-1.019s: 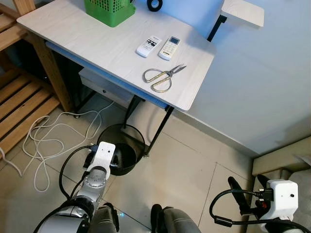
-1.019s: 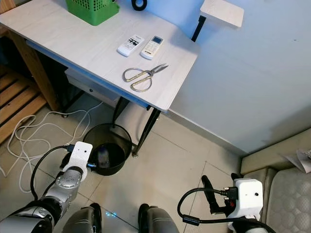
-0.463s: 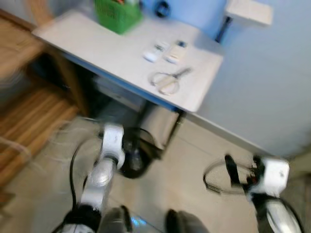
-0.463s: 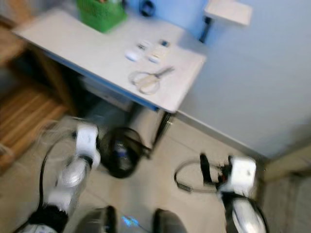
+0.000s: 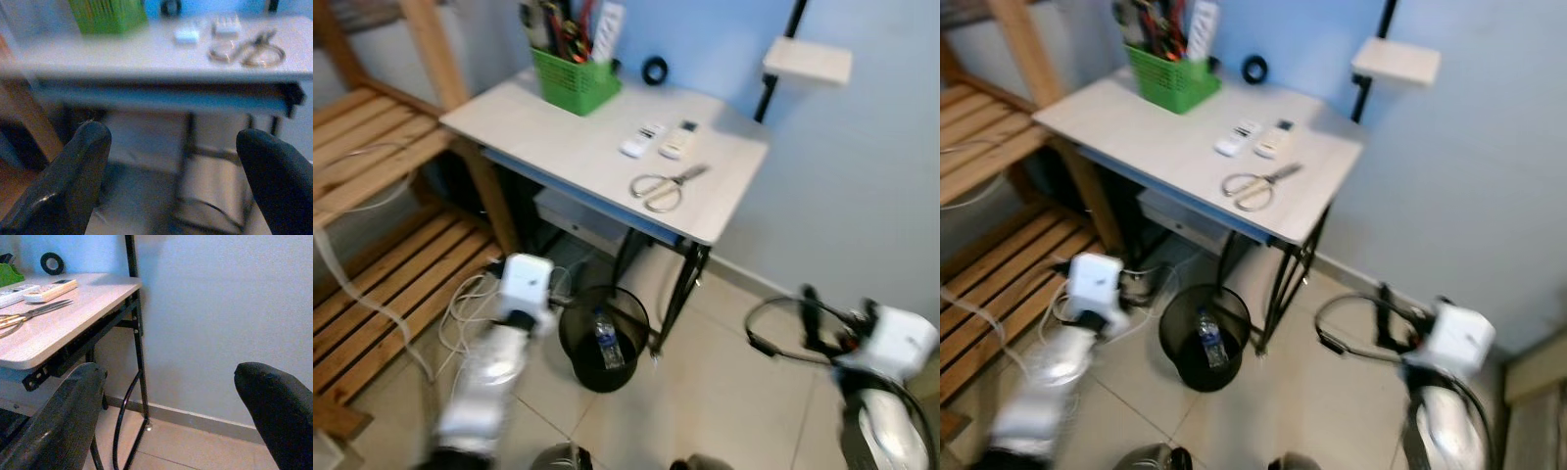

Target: Clean up the room

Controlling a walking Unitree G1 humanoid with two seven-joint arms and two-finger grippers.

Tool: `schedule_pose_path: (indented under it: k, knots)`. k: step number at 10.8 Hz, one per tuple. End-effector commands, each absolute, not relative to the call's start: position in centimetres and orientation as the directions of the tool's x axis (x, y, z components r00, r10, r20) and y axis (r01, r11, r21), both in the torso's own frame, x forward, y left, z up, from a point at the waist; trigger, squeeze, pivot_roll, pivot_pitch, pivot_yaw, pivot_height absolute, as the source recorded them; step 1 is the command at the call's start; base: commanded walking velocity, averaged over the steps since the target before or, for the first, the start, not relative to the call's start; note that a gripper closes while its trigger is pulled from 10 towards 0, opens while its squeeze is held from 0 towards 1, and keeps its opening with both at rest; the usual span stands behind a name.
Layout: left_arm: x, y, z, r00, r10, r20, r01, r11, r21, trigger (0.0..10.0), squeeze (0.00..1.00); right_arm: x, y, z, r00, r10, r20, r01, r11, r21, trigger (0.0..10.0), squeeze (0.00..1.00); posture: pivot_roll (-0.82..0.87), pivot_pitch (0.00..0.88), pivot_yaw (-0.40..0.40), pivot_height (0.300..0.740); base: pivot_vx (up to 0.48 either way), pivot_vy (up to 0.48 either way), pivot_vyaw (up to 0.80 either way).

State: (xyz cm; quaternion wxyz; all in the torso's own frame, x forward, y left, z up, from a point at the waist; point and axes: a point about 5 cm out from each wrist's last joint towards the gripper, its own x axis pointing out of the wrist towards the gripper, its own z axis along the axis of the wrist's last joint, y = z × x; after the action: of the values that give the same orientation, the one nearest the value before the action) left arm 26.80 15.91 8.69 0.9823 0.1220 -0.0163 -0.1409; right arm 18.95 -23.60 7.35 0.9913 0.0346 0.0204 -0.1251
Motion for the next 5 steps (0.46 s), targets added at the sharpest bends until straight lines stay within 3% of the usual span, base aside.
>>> schedule_pose_path:
  k: [1, 3, 4, 5]
  knots:
    - [26.6, 14.3, 9.7, 0.929, -0.368, 0.045, 0.339, 0.893, 0.296, 10.0, 0.0, 18.8, -23.7, 8.0, 0.965, -0.262, -0.009, 0.262, 0.962, 0.072, 10.0, 0.0, 0.01, 0.003, 0.017, 0.74, 0.0, 0.0, 0.0]
    - [27.7, 11.9, 10.7, 0.899, -0.437, 0.042, 0.406, 0.864, 0.298, 10.0, 0.0, 19.4, -23.4, 7.0, 0.961, -0.277, -0.012, 0.276, 0.954, 0.113, 10.0, 0.0, 0.01, 0.0, 0.051, 0.74, 0.0, 0.0, 0.0]
    - [28.2, 12.0, 10.9, 0.9, -0.435, 0.041, 0.405, 0.866, 0.292, 10.0, 0.0, 19.9, -23.1, 7.0, 0.962, -0.272, -0.003, 0.27, 0.956, 0.114, 10.0, 0.0, 0.01, 0.0, 0.062, 0.74, 0.0, 0.0, 0.0]
    - [29.6, 12.6, 10.9, 0.919, -0.393, 0.019, 0.379, 0.896, 0.231, 10.0, 0.0, 21.0, -22.1, 7.1, 0.971, -0.24, 0.001, 0.238, 0.965, 0.111, 10.0, 0.0, 0.01, 0.0, 0.073, 0.74, 0.0, 0.0, -0.56]
